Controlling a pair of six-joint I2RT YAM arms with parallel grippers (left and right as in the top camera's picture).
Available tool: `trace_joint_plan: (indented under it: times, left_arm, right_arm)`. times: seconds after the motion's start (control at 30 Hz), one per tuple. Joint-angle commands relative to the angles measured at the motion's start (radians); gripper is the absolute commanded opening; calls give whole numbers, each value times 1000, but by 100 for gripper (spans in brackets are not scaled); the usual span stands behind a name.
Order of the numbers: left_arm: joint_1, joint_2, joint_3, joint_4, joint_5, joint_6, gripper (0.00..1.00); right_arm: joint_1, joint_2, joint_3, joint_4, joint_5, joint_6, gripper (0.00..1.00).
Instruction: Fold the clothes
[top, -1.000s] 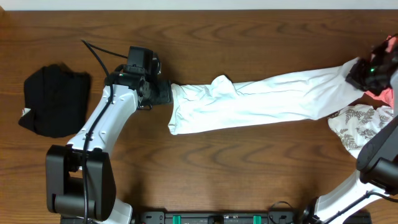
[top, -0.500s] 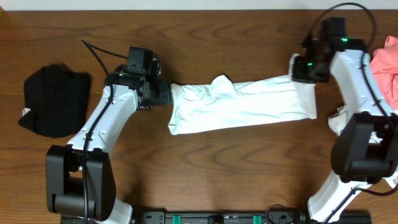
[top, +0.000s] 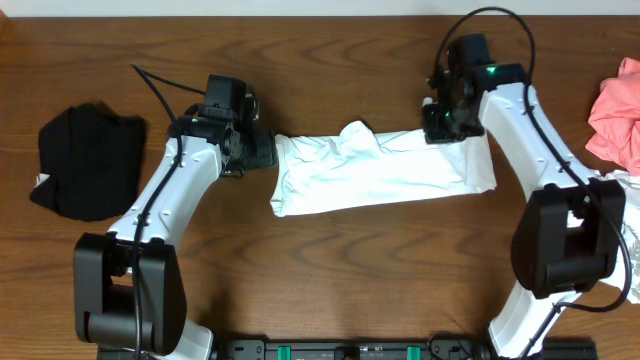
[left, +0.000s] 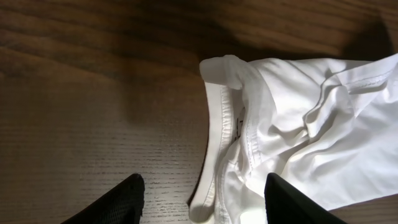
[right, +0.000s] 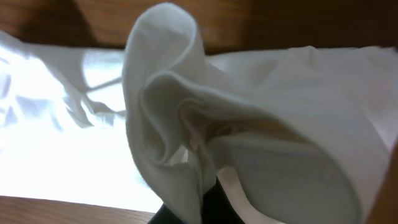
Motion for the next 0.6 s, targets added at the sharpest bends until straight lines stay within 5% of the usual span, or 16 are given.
trace_joint_plan:
  times: [0.0,0.57]
  left_arm:
    - [2,2,10,-2,-12,2,63]
    - [2,2,10,-2,-12,2,63]
  right_arm:
    - [23,-22,-64,14,14,-4,1]
    - [96,-22,-183,131,5,-4,7]
